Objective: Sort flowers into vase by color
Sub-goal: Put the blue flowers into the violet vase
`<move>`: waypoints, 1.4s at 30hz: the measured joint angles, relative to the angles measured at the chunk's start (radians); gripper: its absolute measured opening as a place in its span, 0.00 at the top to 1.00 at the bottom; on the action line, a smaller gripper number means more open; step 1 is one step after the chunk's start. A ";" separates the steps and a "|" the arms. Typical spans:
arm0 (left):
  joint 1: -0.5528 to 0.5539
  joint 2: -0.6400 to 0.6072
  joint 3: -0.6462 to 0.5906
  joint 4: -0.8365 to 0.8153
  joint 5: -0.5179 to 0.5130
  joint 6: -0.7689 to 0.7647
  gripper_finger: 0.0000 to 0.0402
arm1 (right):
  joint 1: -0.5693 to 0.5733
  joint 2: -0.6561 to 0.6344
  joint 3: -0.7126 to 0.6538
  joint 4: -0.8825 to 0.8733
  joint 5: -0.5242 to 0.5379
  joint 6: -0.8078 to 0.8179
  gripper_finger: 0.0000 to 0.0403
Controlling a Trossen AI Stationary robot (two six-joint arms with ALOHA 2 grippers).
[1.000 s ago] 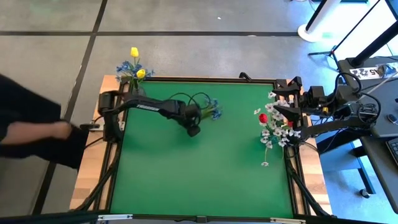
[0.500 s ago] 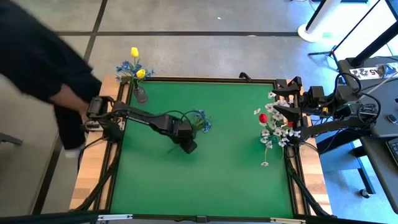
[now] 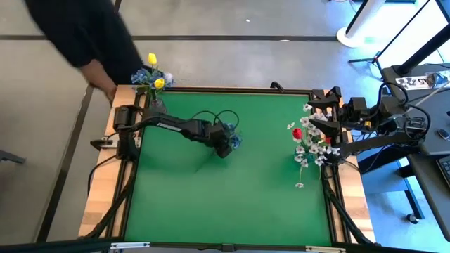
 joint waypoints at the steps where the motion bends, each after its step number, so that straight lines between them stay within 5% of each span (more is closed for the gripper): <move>1: 0.001 0.015 0.000 0.007 -0.001 0.009 0.55 | 0.000 0.000 0.000 -0.001 0.000 0.000 0.32; 8: -0.011 0.088 0.005 0.045 -0.025 0.018 0.64 | 0.000 0.000 0.000 -0.001 0.000 0.000 0.32; 13: -0.020 0.039 0.025 -0.012 -0.064 -0.088 0.90 | 0.000 0.000 0.000 -0.001 0.000 0.000 0.32; 20: -0.049 -0.274 0.034 0.074 -0.273 0.024 0.96 | 0.000 0.000 0.000 0.026 0.000 0.000 0.32; 29: -0.048 -0.621 0.020 0.280 -0.286 0.280 0.98 | 0.000 -0.003 0.000 0.003 0.000 0.000 0.32; 42: 0.046 -1.131 -0.410 0.722 -0.338 0.542 0.98 | 0.000 0.013 0.000 0.025 -0.076 0.000 0.32</move>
